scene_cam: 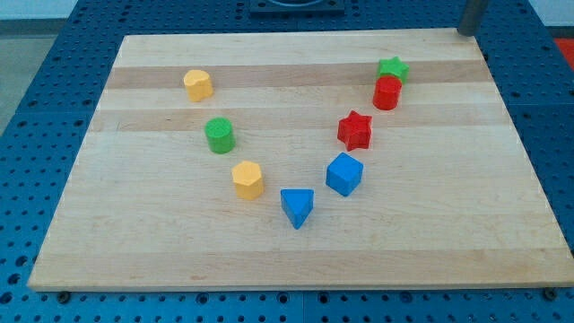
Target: Point your arm to the green star
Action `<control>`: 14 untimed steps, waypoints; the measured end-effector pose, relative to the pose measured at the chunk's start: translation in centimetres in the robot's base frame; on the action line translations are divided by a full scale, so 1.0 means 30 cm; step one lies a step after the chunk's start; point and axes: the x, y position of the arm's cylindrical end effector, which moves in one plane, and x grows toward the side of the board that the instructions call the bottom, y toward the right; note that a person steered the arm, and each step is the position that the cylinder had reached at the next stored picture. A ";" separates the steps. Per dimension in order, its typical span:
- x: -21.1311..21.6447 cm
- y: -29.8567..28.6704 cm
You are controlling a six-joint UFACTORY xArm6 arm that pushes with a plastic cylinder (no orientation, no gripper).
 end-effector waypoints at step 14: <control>0.270 -0.519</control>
